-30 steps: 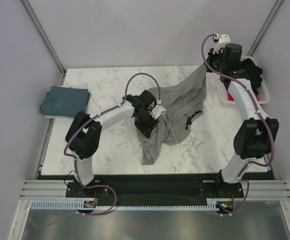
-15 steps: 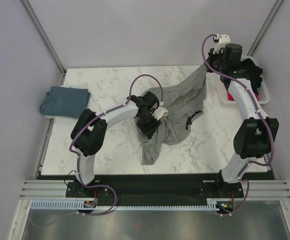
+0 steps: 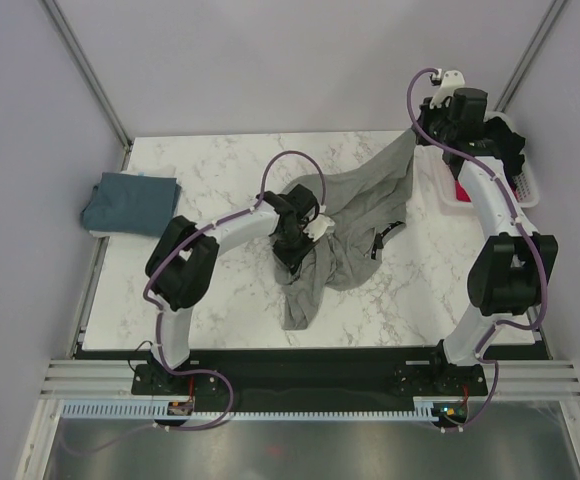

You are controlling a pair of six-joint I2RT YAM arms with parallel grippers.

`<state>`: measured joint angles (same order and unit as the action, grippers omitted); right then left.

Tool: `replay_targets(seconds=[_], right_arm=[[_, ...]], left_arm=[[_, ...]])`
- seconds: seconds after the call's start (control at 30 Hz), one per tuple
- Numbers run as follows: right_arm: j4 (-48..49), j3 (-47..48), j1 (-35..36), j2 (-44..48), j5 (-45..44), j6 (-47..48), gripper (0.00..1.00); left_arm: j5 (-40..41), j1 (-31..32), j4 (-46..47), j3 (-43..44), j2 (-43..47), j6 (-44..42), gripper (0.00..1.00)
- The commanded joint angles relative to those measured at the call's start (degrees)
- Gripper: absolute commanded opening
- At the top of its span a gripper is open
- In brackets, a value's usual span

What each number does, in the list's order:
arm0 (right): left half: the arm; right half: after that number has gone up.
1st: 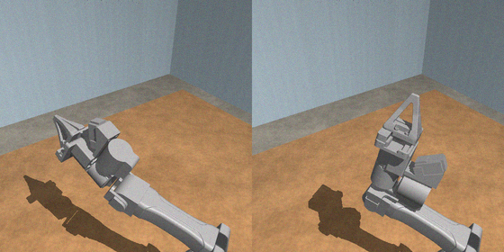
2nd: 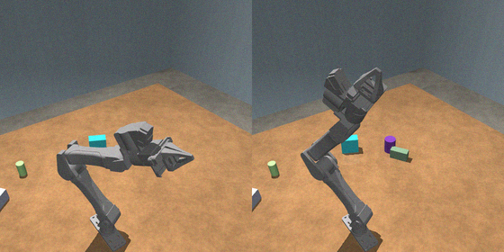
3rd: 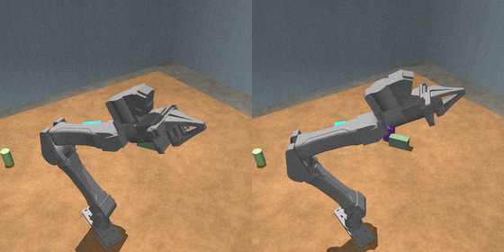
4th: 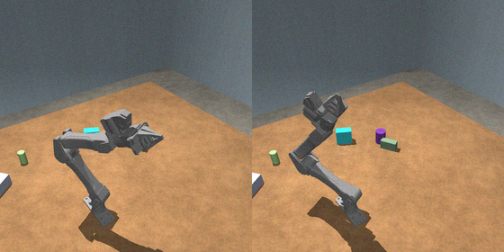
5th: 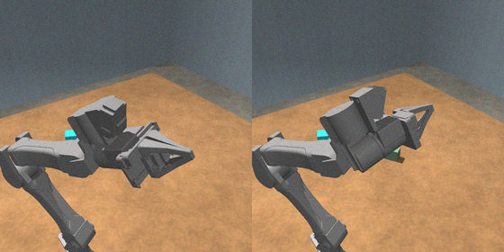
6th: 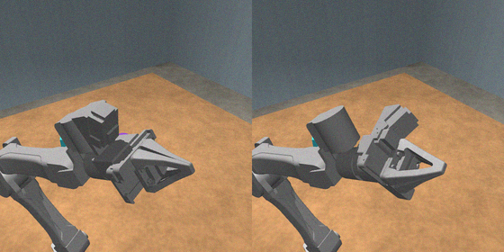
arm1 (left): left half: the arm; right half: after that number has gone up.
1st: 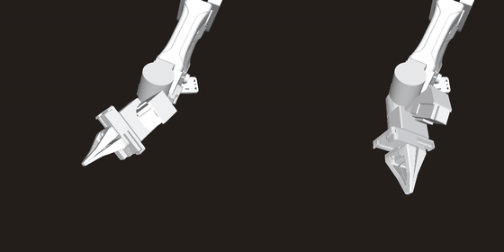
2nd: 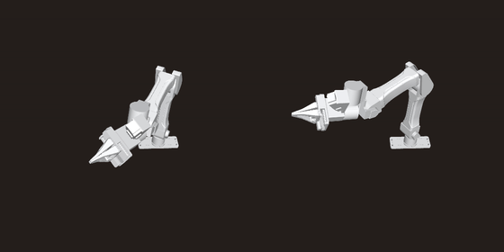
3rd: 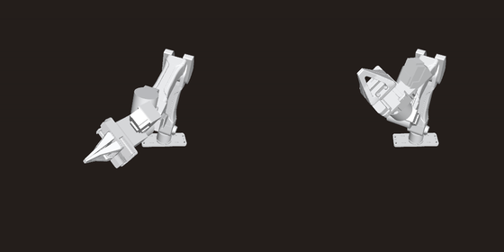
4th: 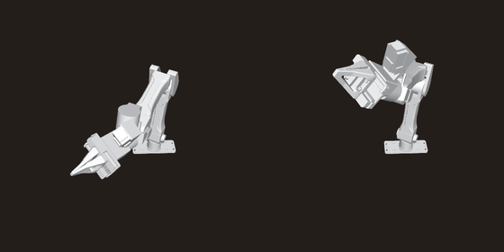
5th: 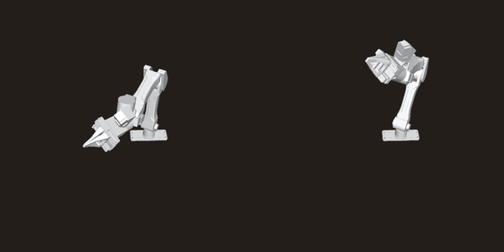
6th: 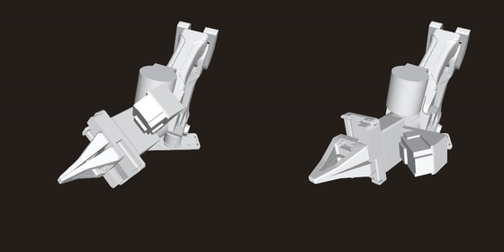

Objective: Fold and stack the t-shirts
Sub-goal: Flatten the tshirt out

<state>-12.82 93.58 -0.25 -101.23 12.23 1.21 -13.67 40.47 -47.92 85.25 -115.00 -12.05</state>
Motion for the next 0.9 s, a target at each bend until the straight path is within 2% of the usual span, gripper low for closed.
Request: replay_targets(seconds=[0.0,0.13,0.27,0.5,0.73,0.87], right_arm=[[2.71,0.73,-1.15,0.51,0.6,-0.95,0.0],[2.89,1.34,-1.42,0.25,-0.01,-0.86,0.0],[3.24,2.13,-2.03,-0.89,-0.45,-0.95,0.0],[3.68,3.01,-2.12,-2.83,0.51,-3.85,0.0],[3.33,3.36,-2.3,-2.3,-1.24,-2.0,0.0],[3.33,2.92,-2.74,-2.22,-1.77,-2.35,0.0]], left_arm=[[2.24,-0.74,-0.59,1.14,5.04,-0.95,0.09],[5.66,-4.85,-1.21,1.06,11.88,-4.02,0.08],[7.52,-9.86,-1.3,0.88,14.19,-8.58,0.12],[10.5,-16.02,0.54,2.72,7.18,-10.8,0.15],[15.59,-25.86,0.64,16.14,-1.27,-10.62,0.1],[18.06,-27.81,0.81,21.0,-2.95,-11.76,0.08]])
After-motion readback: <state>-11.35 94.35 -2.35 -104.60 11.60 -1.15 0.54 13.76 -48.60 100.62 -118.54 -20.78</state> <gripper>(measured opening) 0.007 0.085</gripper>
